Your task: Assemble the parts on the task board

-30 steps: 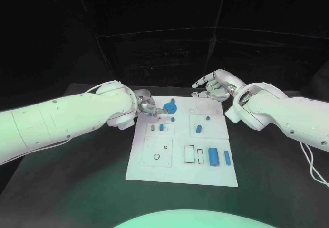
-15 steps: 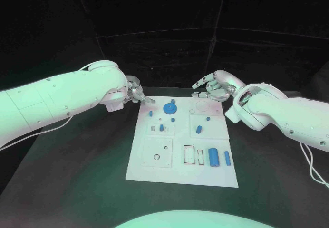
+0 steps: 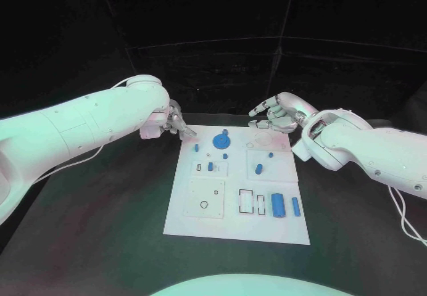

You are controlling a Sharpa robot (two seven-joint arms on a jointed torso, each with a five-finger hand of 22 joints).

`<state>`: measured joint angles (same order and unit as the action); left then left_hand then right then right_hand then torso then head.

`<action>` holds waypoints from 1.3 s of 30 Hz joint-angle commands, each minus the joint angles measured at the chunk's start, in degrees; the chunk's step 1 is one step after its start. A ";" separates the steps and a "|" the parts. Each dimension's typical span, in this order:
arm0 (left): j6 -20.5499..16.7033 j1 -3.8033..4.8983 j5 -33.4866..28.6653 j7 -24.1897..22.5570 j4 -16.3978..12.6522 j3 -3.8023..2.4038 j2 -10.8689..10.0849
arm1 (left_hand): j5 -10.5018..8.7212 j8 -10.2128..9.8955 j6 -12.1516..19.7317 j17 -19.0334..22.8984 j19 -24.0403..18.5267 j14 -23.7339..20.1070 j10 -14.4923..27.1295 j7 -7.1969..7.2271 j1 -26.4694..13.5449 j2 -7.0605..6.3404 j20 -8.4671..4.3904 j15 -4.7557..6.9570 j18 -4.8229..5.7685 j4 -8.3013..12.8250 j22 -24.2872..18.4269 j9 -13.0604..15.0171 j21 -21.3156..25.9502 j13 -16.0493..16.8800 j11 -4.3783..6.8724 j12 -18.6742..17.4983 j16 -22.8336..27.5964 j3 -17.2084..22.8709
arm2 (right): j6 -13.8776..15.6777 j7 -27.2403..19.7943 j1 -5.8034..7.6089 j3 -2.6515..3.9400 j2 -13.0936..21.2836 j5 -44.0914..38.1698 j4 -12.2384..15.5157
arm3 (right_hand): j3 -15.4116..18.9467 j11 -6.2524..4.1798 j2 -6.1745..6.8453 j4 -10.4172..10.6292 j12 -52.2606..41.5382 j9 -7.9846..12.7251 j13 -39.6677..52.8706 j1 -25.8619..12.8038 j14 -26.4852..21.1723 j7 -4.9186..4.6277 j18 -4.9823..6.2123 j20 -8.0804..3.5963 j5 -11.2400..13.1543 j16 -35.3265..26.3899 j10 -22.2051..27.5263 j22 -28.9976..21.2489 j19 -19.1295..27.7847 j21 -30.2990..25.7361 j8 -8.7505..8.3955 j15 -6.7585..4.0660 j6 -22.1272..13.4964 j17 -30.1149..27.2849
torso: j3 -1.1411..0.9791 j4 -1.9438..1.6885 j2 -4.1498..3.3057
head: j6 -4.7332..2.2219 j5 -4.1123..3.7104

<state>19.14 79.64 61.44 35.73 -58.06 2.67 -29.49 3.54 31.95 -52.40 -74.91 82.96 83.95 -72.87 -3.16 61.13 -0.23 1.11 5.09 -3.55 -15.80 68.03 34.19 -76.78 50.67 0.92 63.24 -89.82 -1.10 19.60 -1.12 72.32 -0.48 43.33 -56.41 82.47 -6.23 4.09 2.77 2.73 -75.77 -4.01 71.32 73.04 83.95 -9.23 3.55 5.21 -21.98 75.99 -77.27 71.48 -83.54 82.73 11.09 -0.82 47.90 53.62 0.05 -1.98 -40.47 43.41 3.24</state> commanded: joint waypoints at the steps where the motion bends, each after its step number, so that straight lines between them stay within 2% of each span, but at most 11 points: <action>1: 2.49 -0.11 1.07 -1.96 0.95 0.12 0.82 | -0.24 -0.37 0.23 -15.09 -0.10 6.05 0.27 0.01 0.36 0.08 0.36 -0.44 -0.80 -0.08 0.22 -0.13 0.14 0.11 0.12 -0.05 -0.18 -0.42 | -0.33 -0.41 0.10 0.03 -0.15 0.44 -0.11 | 0.22 -0.10 -0.40 0.08 -0.02 0.08 -0.03 -0.24 0.41 -0.01 -0.02 -0.12 -0.19 -0.13 0.21 -0.08 0.44 -0.17 0.18 -0.01 -0.24 0.06 | 0.00 -0.11 0.08 | 0.04 0.17; 5: 2.79 -0.35 1.10 -2.60 1.95 0.56 1.79 | -0.28 -0.49 0.00 -15.09 -0.07 6.05 0.28 -0.01 0.04 0.35 0.41 -0.47 -0.81 -0.45 0.25 -0.43 0.15 0.05 0.09 0.00 -0.18 -0.98 | -0.38 -0.42 0.09 0.03 -0.29 0.49 -0.18 | 0.22 -0.10 -0.40 0.08 -0.02 0.08 -0.03 -0.24 0.41 -0.01 -0.02 -0.12 -0.19 -0.13 0.21 -0.08 0.44 -0.17 0.18 -0.01 -0.24 0.06 | -0.05 -0.12 0.08 | -0.08 0.26; 8: 2.98 -0.56 1.12 -2.96 2.50 0.85 2.38 | -0.29 -0.55 -0.08 -15.09 -0.06 6.05 0.26 -0.01 -0.13 0.42 0.43 -0.48 -0.80 -0.56 0.29 -0.57 0.13 0.08 0.08 0.07 -0.18 -1.29 | -0.41 -0.44 0.09 0.03 -0.41 0.51 -0.24 | 0.22 -0.10 -0.40 0.08 -0.02 0.08 -0.03 -0.24 0.41 -0.01 -0.02 -0.12 -0.19 -0.13 0.21 -0.08 0.44 -0.17 0.18 -0.01 -0.24 0.06 | 0.02 -0.13 0.07 | -0.02 0.35; 13: 2.94 -0.89 1.13 -3.67 3.02 1.07 3.07 | -0.29 -0.56 -0.28 -15.09 -0.02 6.05 0.21 0.01 -0.32 0.55 0.45 -0.49 -0.79 -0.67 0.38 -0.71 0.09 0.18 0.09 0.19 -0.18 -1.65 | -0.47 -0.45 0.09 0.03 -0.54 0.52 -0.32 | 0.23 -0.10 -0.45 0.13 0.08 0.08 -0.17 -0.25 0.41 -0.02 -0.01 -0.12 -0.30 -0.14 0.31 -0.11 0.45 -0.18 0.19 -0.01 -0.25 0.04 | -0.05 -0.12 0.09 | 0.17 0.47; 28: 3.74 -1.06 1.13 -4.73 3.48 1.15 4.13 | -0.28 -0.51 -0.60 -15.09 0.16 6.05 0.04 0.08 -0.33 0.77 0.45 -0.47 -0.70 -0.61 0.86 -0.85 -0.20 0.46 0.14 0.46 -0.18 -1.98 | -0.58 -0.44 0.09 0.03 -0.79 0.52 -0.41 | 0.24 -0.10 -0.49 0.17 0.10 0.08 -0.19 -0.26 0.41 -0.02 -0.01 -0.12 -0.37 -0.14 0.33 -0.10 0.44 -0.18 0.20 -0.01 -0.26 0.06 | -0.02 -0.11 0.05 | 0.29 0.39; 39: 4.70 -1.27 1.12 -4.91 4.35 1.20 4.83 | -0.25 -0.63 -1.12 -15.09 0.26 6.05 -0.02 0.19 1.59 1.30 0.39 -0.38 -0.66 0.34 1.12 -1.44 -0.33 0.46 0.24 0.66 -0.18 -2.56 | -0.67 -0.43 0.09 0.03 -0.91 0.52 -0.44 | 0.24 -0.10 -0.49 0.17 0.10 0.08 -0.19 -0.26 0.41 -0.02 -0.01 -0.12 -0.37 -0.14 0.33 -0.10 0.44 -0.18 0.20 -0.01 -0.26 0.06 | -0.02 -0.13 0.09 | 0.42 0.30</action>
<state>22.53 78.33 62.06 31.48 -53.83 3.84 -24.73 3.54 31.68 -53.04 -74.91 83.17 83.95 -72.88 -2.96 62.15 1.10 1.31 5.10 -3.55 -15.63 69.08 32.80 -76.78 51.17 0.92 63.69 -89.82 -3.64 19.34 -1.17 72.31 -0.48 42.45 -56.13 82.05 -6.19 4.10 2.78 2.77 -75.77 -4.01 71.21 73.04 83.95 -9.23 3.55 5.21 -21.97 75.99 -77.27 71.46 -83.55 82.72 11.09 -0.82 47.90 53.60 0.02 -2.10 -40.39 43.76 3.51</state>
